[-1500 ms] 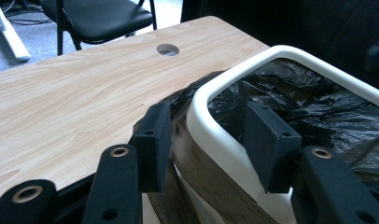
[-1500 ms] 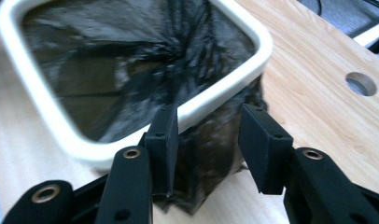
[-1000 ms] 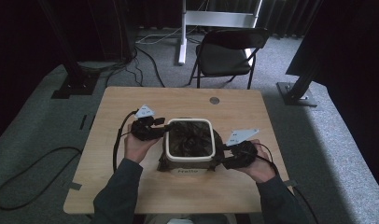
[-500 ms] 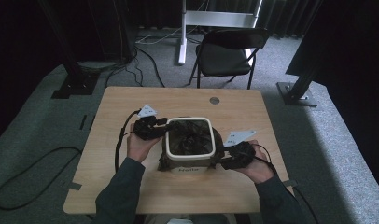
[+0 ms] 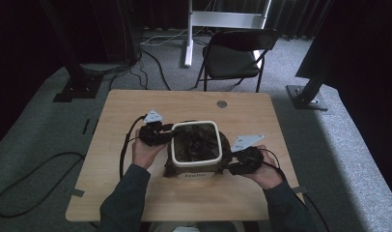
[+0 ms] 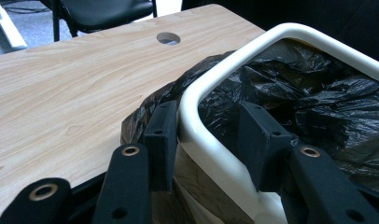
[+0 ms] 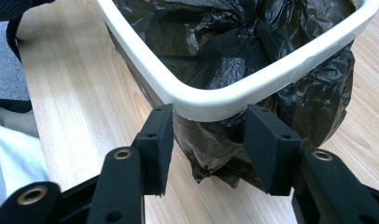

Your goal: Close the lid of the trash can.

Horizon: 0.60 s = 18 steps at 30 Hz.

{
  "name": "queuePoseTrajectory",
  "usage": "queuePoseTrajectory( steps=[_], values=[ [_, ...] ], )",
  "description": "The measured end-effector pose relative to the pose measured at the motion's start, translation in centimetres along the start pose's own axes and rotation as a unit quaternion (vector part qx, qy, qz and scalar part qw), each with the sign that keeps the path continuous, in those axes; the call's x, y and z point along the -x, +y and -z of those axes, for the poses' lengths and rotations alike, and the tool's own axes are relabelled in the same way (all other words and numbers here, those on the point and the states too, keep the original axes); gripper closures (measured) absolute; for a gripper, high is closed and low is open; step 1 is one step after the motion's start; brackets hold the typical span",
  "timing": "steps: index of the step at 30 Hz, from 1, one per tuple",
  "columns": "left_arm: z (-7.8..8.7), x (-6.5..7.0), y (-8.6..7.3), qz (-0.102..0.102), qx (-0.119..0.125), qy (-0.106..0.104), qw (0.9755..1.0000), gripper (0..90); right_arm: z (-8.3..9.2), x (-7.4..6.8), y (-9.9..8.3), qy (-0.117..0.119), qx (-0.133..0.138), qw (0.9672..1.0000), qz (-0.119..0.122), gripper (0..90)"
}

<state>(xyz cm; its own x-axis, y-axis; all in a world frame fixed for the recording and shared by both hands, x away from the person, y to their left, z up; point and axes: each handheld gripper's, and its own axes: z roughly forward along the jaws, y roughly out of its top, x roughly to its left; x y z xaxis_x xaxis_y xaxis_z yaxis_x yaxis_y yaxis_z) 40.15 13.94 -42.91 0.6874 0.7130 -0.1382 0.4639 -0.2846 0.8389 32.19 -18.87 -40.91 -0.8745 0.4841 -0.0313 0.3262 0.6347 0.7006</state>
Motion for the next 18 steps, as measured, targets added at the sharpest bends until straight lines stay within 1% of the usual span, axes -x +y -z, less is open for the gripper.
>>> queuePoseTrajectory(
  steps=[6,10,18],
  values=[
    [0.2,0.0,0.0,0.003,0.007,-0.004,1.0000,57.6,0.0,0.0,-0.1,-0.002,0.001,1.0000,-0.001,52.9],
    [0.5,0.0,0.1,0.005,0.015,-0.006,0.9999,56.9,0.5,0.1,-0.2,-0.003,0.007,1.0000,-0.004,51.3],
    [1.7,-0.3,0.0,0.002,0.018,0.004,0.9998,54.8,1.3,0.6,-0.6,-0.009,0.016,0.9998,-0.010,49.8]
  ],
)
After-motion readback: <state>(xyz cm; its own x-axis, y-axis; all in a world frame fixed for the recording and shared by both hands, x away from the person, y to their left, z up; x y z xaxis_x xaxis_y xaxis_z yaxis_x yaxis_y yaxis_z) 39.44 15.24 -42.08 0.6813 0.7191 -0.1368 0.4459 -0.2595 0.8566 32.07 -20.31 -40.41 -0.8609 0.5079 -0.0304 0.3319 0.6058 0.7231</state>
